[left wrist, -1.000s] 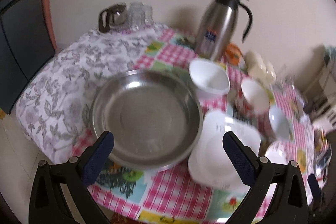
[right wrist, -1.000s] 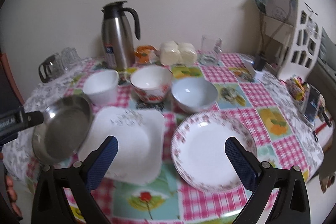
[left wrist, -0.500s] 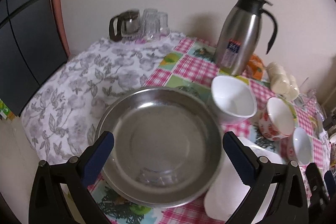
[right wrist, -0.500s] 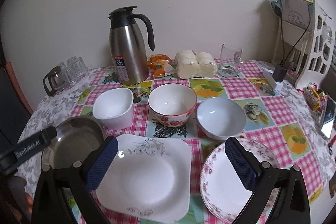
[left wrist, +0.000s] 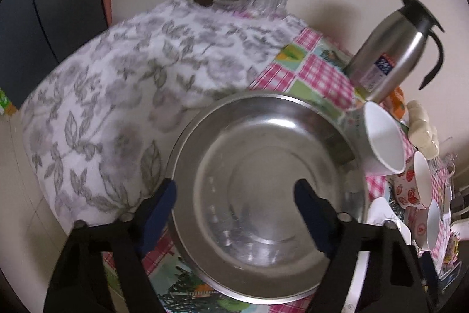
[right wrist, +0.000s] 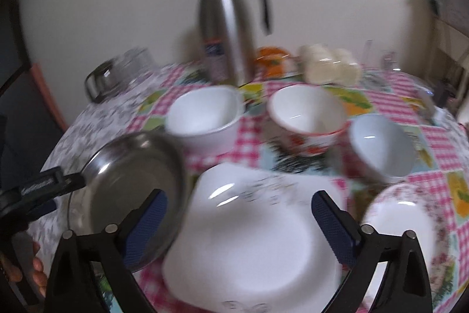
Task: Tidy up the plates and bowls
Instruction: 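Grasp the steel basin rim with the left tool while the right tool grasps it too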
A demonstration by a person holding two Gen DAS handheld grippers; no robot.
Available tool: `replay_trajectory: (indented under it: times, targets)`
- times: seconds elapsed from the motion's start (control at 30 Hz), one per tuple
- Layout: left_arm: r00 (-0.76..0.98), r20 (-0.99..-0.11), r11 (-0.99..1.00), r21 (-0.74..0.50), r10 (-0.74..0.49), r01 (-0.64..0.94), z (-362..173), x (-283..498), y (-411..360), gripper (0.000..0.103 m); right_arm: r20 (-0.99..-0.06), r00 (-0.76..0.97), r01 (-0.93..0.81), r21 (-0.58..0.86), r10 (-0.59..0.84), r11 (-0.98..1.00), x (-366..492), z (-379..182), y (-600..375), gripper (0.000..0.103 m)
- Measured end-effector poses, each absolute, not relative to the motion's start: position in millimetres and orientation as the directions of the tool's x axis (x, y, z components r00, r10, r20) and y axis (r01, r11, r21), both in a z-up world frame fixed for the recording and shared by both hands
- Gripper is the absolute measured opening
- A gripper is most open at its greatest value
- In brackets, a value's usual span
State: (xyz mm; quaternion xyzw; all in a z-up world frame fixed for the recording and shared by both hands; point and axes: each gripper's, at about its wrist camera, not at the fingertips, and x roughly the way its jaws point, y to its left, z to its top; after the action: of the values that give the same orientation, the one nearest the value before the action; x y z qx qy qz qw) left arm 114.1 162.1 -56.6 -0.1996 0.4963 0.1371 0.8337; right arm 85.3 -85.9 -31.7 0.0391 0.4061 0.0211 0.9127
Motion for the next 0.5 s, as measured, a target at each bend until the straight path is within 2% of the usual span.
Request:
replay_trajectory:
  times: [0.1,0.17,0.37,0.43,0.5]
  targets:
    - [0.447,-0.894,0.874,-0.194,0.029,-0.445,-67.7,115.5,170.9,0.078,-0.760,0.644,-0.052,0.077,0.092,0.996,88.8,-44.2,-66.2,0.093]
    - [0.443,-0.896,0.872,-0.185,0.040,-0.452,-72.7,116.1,175.9,0.072,-0.772,0.627,-0.069,0.082,0.107,0.994,92.3,-53.2,-56.9,0.090]
    - [0.444,-0.894,0.863,-0.171,0.067,-0.475,-75.0,116.3,189.4,0.058,-0.800,0.584,-0.087,0.106,0.137,0.991,99.1,-72.1,-45.9,0.076]
    - [0.445,-0.892,0.861,-0.165,0.077,-0.481,-75.2,117.1,192.2,0.054,-0.803,0.579,-0.095,0.108,0.143,0.990,100.7,-73.6,-43.3,0.067]
    - [0.427,-0.899,0.845,-0.150,0.100,-0.514,-76.9,115.2,198.3,0.051,-0.804,0.576,-0.104,0.104,0.145,0.989,101.1,-74.6,-40.1,0.063]
